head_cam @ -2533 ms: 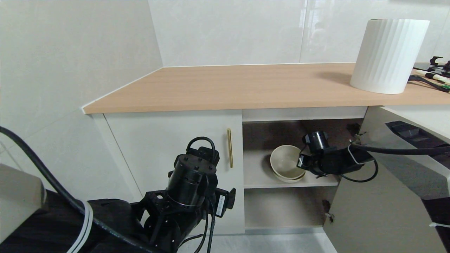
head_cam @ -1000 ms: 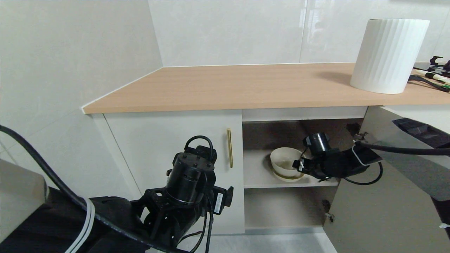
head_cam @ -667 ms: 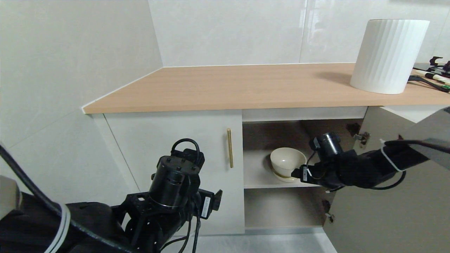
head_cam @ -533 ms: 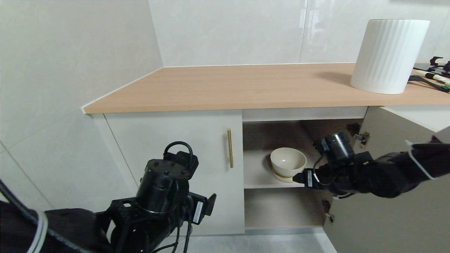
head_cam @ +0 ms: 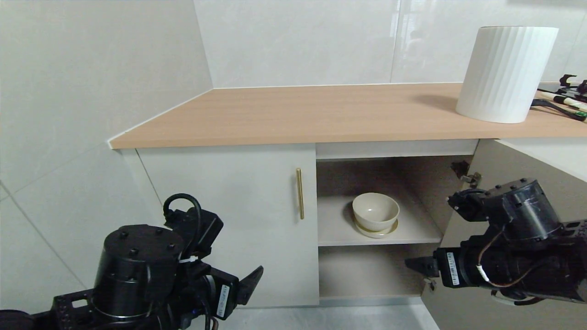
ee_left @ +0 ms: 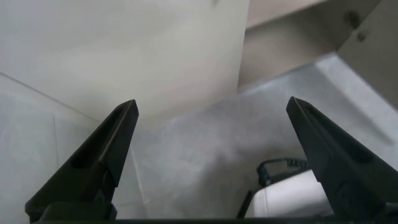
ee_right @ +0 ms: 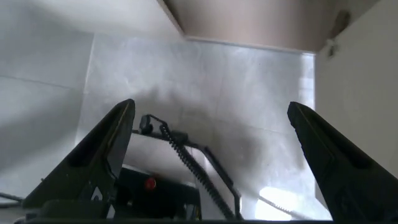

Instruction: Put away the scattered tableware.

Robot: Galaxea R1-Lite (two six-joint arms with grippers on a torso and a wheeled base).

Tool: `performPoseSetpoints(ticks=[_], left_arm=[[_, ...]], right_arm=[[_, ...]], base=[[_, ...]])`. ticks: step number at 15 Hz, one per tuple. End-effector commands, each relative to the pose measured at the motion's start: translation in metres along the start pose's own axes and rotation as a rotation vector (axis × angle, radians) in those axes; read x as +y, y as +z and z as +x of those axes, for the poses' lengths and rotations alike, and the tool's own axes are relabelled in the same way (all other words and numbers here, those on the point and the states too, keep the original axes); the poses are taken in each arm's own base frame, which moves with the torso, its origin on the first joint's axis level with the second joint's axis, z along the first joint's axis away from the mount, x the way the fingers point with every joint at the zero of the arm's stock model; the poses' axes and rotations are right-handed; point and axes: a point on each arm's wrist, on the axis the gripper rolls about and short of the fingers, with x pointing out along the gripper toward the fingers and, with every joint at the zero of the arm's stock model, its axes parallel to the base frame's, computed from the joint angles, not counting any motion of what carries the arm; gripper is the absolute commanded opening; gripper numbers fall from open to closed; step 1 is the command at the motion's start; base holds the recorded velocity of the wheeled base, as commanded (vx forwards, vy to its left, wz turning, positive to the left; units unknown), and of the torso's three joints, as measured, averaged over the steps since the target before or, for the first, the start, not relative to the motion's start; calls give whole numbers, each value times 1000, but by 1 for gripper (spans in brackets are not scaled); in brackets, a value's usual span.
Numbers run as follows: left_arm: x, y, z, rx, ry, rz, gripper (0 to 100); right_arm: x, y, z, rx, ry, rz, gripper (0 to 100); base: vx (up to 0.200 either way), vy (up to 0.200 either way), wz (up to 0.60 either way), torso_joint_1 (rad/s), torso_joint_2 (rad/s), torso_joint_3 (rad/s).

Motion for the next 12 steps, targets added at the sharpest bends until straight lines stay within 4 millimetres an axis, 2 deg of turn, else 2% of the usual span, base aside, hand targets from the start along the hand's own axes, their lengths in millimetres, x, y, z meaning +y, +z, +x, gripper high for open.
performPoseSetpoints(ticks=[1,4,12], left_arm=[[-3,9,5,-15,-1,-3,100],[-7,9,13,1,12,9,100],[-5,3,11,13,39,14,100]], right_arm=[[3,2,-7,-33,-14,-7,100],[11,-6,2,-6,-43,-41,100],[12,-14,6,26,-48,-53,100]], base=[[0,0,0,0,0,0],[0,0,0,0,0,0],[-200,0,0,2,1,1]])
